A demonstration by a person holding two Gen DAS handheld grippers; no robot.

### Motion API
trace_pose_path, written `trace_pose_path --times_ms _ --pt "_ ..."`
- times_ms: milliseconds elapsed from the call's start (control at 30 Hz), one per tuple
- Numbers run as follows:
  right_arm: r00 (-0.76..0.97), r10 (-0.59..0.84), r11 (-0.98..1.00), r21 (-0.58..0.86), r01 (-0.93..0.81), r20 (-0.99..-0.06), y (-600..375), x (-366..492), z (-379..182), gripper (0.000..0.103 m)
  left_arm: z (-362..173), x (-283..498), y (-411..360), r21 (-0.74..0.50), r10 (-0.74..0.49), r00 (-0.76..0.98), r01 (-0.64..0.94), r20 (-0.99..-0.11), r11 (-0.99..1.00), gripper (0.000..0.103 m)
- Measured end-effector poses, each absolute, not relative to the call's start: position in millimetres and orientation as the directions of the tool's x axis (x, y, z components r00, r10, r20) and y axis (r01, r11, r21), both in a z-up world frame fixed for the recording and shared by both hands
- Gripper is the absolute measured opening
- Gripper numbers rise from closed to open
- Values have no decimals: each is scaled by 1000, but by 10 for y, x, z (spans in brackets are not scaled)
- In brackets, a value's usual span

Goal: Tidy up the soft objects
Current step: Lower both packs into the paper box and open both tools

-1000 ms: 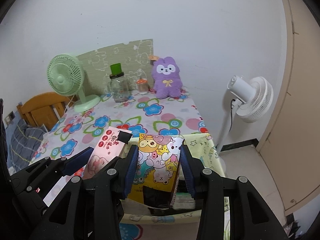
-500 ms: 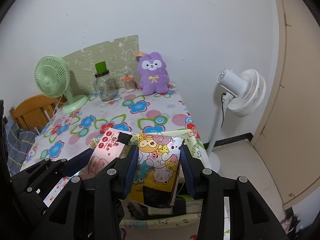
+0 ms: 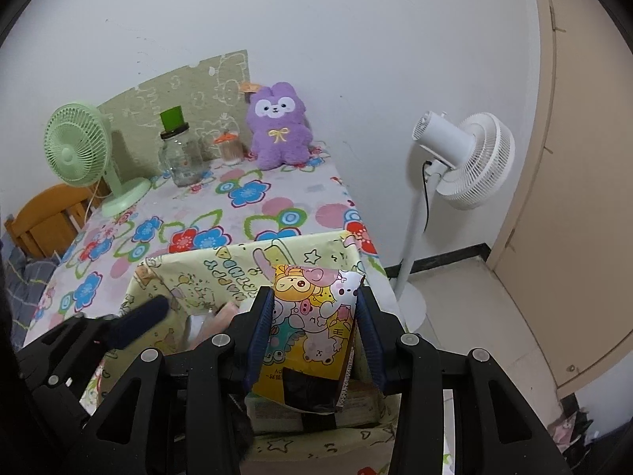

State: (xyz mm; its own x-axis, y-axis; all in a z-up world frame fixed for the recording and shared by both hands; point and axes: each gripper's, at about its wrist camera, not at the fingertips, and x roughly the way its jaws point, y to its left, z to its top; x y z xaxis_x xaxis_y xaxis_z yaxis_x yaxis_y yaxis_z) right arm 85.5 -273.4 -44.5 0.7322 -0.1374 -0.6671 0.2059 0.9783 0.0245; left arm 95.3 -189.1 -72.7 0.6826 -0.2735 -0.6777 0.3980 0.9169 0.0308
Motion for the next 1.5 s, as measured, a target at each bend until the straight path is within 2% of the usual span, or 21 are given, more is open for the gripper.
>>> trace_pose_path --times_ms 233,400,633,700,767,867,1500 --pt "735 -115 981 40 189 -669 -2698 951 -477 45 -662 967 -1836 66 -246 696 389 -674 919 88" --pt "742 -84 985 58 163 -665 -2621 1026 -496 45 -658 1003 -1794 115 -199 715 366 -671 924 88" --pt "743 -44 990 73 124 -668 -2502 1088 -506 49 -684 1052 -1652 101 -191 704 351 -684 931 92" --pt "740 -33 990 79 116 -672 -2475 1091 -515 55 -686 1042 -1623 90 -202 699 357 -686 930 95" --pt "741 -20 990 91 109 -672 -2457 1080 -512 68 -680 1024 -1611 90 -201 701 355 -684 930 96" --pt "742 -20 990 92 110 -671 -2432 1048 -489 72 -668 998 -1577 87 -204 703 355 -682 931 98" --pt "769 -80 991 35 131 -634 -2062 779 -230 77 -423 750 -1216 55 -241 736 352 -633 934 103"
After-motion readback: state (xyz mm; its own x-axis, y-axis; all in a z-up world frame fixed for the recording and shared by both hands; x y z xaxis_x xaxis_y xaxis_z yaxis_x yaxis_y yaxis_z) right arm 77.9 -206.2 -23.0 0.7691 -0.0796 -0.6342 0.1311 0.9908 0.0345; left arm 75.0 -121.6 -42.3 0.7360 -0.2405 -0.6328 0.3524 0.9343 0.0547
